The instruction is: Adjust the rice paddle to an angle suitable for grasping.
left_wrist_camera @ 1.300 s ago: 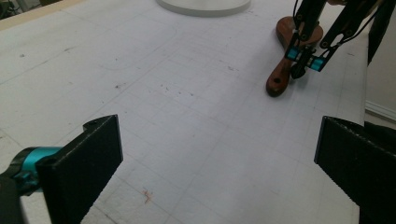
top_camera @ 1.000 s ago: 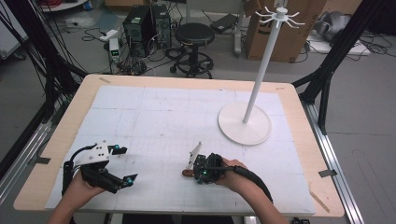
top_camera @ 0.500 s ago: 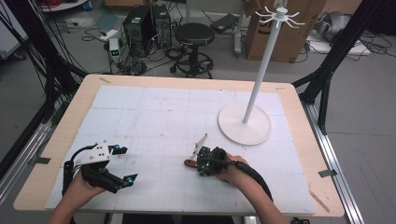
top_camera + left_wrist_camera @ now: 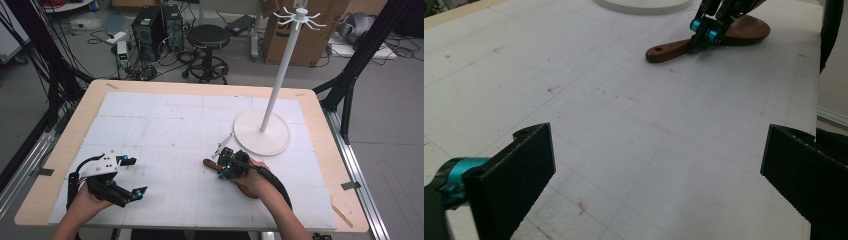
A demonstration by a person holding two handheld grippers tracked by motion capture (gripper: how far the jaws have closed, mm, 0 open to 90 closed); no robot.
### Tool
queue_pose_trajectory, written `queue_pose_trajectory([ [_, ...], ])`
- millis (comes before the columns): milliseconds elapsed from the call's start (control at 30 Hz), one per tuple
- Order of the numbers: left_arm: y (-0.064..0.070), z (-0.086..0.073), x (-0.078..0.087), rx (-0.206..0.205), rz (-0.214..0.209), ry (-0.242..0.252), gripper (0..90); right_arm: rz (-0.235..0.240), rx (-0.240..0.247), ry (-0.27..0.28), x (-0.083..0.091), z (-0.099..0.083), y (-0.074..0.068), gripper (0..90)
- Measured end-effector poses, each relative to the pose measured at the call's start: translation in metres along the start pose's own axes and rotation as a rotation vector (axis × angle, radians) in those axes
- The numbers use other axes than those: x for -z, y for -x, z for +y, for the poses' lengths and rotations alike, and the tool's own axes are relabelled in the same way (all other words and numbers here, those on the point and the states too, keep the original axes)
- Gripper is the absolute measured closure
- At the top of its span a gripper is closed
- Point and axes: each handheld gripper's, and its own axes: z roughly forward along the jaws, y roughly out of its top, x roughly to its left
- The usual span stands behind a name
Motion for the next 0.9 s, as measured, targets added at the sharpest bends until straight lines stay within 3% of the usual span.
queue_pose_trajectory([
  [133,0.000,0.000,0.000,0.001,0.000,0.000,1.6,-0.007,-0.023,0.002,0.001,-0.001,0.005,89.6],
  [367,0.000,0.000,0.001,0.003,0.001,0.001,1.6,0.011,-0.017,0.010,0.003,-0.002,0.004,88.3],
  [667,0.000,0.000,0.000,0.003,0.003,0.000,1.6,0.029,0.016,0.039,0.016,-0.004,-0.006,68.6],
  [900,-0.001,0.000,-0.001,0.005,-0.003,0.000,1.6,0.039,0.017,0.041,0.027,-0.007,-0.006,44.9],
])
